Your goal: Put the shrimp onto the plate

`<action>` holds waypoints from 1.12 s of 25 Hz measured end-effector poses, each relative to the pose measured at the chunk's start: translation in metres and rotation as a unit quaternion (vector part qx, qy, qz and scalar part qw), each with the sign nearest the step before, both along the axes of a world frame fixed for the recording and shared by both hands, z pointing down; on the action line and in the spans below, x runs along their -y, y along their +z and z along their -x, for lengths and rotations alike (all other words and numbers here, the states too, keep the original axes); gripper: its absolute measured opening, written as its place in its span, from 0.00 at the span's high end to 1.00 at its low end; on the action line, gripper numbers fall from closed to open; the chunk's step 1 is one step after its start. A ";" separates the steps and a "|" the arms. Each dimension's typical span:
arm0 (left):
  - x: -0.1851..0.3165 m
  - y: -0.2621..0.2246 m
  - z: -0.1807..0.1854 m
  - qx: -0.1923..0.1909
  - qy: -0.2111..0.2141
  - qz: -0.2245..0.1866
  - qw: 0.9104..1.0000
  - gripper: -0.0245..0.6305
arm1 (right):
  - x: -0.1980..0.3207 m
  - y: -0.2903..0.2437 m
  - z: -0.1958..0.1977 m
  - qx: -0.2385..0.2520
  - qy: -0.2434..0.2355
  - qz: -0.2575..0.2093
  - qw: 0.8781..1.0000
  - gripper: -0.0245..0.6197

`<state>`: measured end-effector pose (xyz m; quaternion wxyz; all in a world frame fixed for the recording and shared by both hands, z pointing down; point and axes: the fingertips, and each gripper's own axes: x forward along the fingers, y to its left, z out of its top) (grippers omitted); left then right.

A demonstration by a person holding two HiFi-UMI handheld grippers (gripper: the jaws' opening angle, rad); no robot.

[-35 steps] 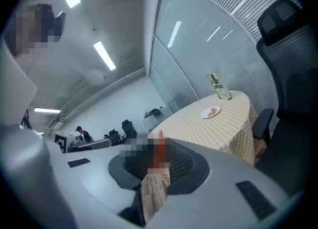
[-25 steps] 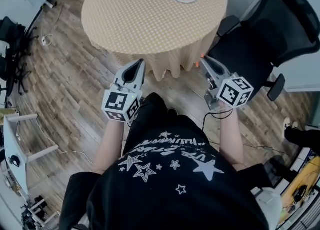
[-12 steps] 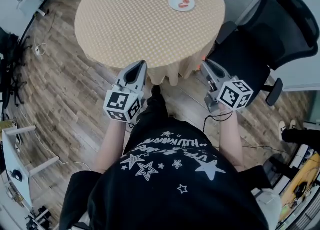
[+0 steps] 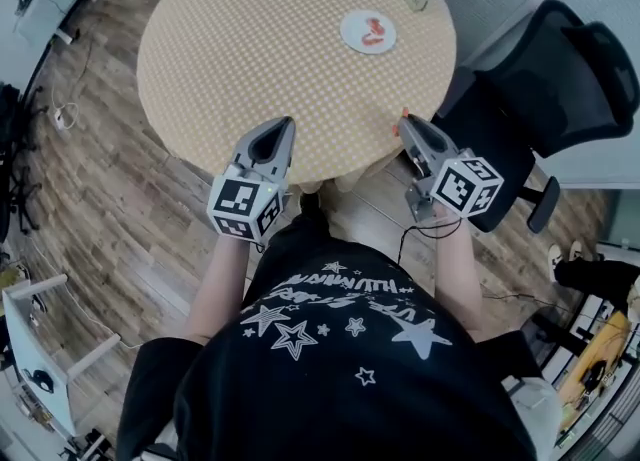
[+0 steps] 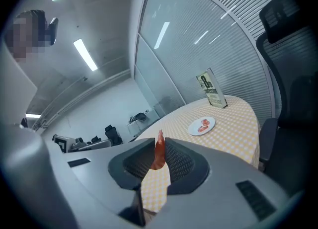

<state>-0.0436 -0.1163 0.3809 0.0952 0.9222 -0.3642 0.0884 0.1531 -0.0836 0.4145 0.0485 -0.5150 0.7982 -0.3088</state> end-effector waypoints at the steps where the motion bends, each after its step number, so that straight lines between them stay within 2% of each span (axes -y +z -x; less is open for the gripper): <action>1: 0.008 -0.001 0.001 0.000 0.004 0.000 1.000 0.96 | 0.007 0.001 0.002 -0.001 0.002 0.004 1.000 0.85; 7: 0.063 0.005 0.016 -0.010 0.017 0.011 1.000 0.96 | 0.053 0.004 0.015 -0.015 0.024 0.020 0.999 0.85; 10: 0.083 0.017 0.018 0.001 0.030 0.019 0.999 0.96 | 0.068 0.005 0.022 -0.028 0.036 0.028 0.999 0.85; 14: 0.100 0.028 0.008 0.003 0.069 0.021 0.997 0.96 | 0.074 0.011 0.028 -0.037 0.051 0.041 0.997 0.85; 20: 0.110 0.034 0.001 -0.006 0.083 0.037 0.996 0.96 | 0.075 0.025 0.024 -0.043 0.057 0.067 0.995 0.85; 23: 0.114 0.039 0.000 0.002 0.080 0.039 0.996 0.96 | 0.085 0.030 0.019 -0.044 0.052 0.070 0.995 0.85; 28: 0.133 0.043 0.012 0.005 0.042 0.046 0.998 0.96 | 0.121 0.038 0.017 -0.046 0.033 0.074 0.996 0.85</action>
